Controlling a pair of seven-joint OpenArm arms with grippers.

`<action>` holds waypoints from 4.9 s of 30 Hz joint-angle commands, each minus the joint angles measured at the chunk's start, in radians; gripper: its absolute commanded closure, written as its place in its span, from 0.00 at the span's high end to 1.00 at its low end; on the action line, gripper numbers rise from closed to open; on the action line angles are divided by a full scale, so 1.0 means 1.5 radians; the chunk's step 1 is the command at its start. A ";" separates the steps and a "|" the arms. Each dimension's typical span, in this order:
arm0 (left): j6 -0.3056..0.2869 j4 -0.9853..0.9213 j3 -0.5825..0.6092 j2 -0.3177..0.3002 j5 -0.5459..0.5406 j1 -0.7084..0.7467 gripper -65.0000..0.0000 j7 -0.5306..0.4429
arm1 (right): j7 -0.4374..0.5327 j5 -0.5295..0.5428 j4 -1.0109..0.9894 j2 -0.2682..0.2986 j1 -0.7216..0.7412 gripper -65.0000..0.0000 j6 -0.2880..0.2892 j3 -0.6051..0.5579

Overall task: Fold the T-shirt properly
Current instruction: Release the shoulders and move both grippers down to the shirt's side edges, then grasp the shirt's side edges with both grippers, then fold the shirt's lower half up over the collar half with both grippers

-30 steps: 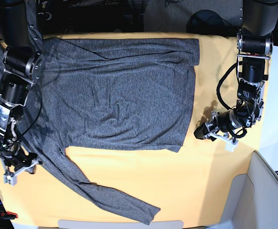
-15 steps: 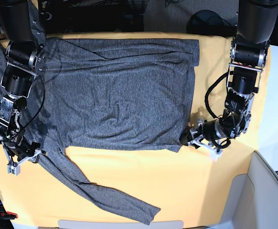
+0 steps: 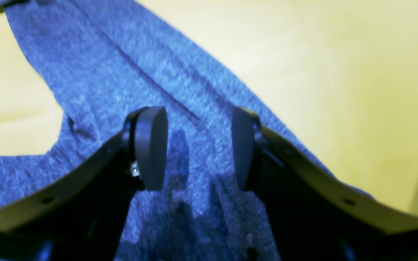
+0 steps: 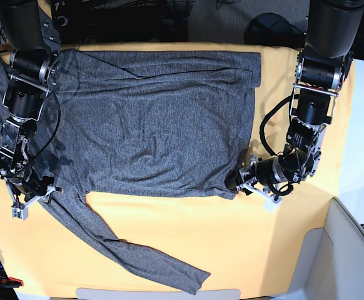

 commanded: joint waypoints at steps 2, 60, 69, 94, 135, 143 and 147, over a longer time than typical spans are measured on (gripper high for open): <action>0.001 0.007 0.002 0.000 0.006 -0.015 0.29 0.012 | 0.017 0.005 0.014 0.009 0.024 0.44 0.003 0.002; 0.004 0.008 0.003 0.010 0.006 0.004 0.01 0.015 | 0.094 0.084 -0.185 0.184 0.023 0.44 0.119 0.003; 0.004 0.008 0.003 0.010 0.005 0.004 0.01 0.018 | 0.062 0.086 -0.180 0.167 0.029 0.44 0.119 0.002; 0.004 0.008 0.003 0.012 0.005 0.003 0.01 0.019 | 0.064 0.086 -0.184 0.168 0.037 0.74 0.121 0.000; 0.004 0.177 -0.041 -0.034 0.001 0.061 0.01 0.062 | 0.071 0.109 0.051 0.139 -0.116 0.00 0.124 0.003; 0.004 0.302 -0.157 -0.054 0.004 0.137 0.01 0.132 | 0.071 0.109 0.155 0.134 -0.197 0.00 0.124 0.077; 0.004 0.363 -0.197 -0.068 0.004 0.186 0.01 0.155 | 0.071 0.109 0.201 0.134 -0.238 0.00 0.124 0.077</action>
